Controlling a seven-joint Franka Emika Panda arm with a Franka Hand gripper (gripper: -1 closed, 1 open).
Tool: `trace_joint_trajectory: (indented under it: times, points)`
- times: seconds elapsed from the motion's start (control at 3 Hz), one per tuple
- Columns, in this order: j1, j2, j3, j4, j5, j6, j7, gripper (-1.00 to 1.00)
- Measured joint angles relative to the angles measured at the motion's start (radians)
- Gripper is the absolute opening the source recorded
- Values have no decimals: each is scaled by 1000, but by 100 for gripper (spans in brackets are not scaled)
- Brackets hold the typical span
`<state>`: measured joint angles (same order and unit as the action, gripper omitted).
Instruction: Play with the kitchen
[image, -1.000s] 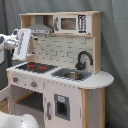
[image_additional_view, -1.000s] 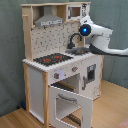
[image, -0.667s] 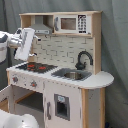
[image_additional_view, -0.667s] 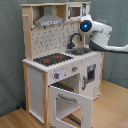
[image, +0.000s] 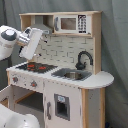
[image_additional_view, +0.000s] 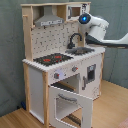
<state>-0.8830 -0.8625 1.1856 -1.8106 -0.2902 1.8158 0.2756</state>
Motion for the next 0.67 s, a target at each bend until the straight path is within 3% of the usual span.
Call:
trace_joint_trajectory:
  times: [0.67]
  points:
    - [-83,98,24,10,187,54,55,100]
